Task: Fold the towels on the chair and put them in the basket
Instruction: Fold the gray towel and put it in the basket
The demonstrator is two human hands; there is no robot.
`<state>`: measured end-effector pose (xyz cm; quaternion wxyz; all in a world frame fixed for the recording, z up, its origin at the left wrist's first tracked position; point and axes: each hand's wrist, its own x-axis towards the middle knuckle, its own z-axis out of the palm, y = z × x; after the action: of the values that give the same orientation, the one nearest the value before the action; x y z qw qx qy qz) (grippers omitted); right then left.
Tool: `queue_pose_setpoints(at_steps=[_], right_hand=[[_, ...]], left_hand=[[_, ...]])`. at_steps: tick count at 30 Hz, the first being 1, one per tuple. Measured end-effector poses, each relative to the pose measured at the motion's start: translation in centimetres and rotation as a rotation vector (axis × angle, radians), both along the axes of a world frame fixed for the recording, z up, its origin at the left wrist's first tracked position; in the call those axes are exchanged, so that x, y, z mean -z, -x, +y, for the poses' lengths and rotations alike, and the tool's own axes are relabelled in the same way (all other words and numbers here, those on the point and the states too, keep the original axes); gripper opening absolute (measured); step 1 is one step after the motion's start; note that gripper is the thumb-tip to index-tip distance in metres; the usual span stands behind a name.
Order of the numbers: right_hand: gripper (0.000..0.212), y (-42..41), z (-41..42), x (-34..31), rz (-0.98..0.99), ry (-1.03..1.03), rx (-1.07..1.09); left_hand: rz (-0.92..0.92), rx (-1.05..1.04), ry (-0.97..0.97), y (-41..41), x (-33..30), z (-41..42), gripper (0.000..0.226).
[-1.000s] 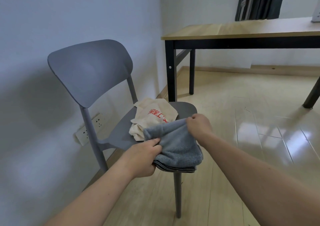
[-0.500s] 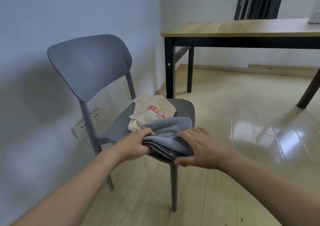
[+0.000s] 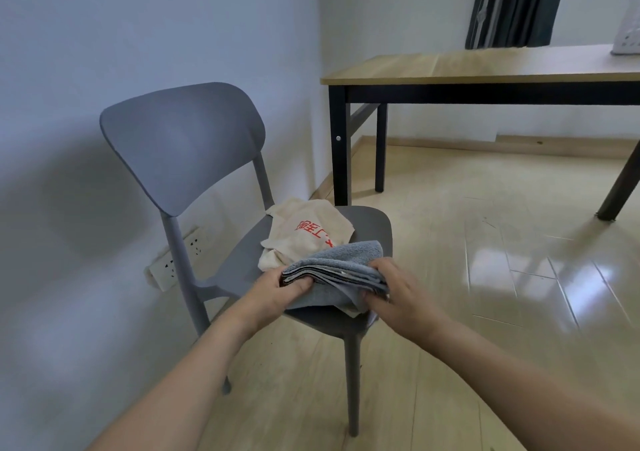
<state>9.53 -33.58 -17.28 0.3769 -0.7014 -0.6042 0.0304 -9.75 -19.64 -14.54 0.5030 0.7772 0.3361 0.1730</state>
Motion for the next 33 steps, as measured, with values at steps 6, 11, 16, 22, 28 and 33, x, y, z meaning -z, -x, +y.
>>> queue_pose_setpoints(at_steps=[6,11,16,22,28,33], right_hand=[[0.118,-0.4,0.2,-0.1,-0.149,0.250,-0.081],[0.076,-0.3,1.2,1.3,-0.184,0.003,-0.032],[0.012,-0.6,2.4,-0.3,0.093,0.038,0.043],[0.034,-0.5,4.3,-1.4,0.564,0.205,0.204],[0.037,-1.1,6.6,0.0,0.780,0.285,0.368],[0.058,-1.6,7.8,0.6,0.861,0.422,0.562]], left_hand=[[-0.094,-0.204,0.095,-1.1,0.6,-0.5,0.023],[-0.101,-0.257,0.092,-1.7,0.6,-0.6,0.025],[-0.092,-0.321,0.000,-2.4,1.2,-0.6,0.027],[-0.034,-0.460,-0.061,-4.0,1.9,-0.9,0.041],[0.359,-0.566,-0.227,-5.1,3.0,0.5,0.058],[0.373,-0.589,-0.127,-6.0,3.1,2.0,0.062]])
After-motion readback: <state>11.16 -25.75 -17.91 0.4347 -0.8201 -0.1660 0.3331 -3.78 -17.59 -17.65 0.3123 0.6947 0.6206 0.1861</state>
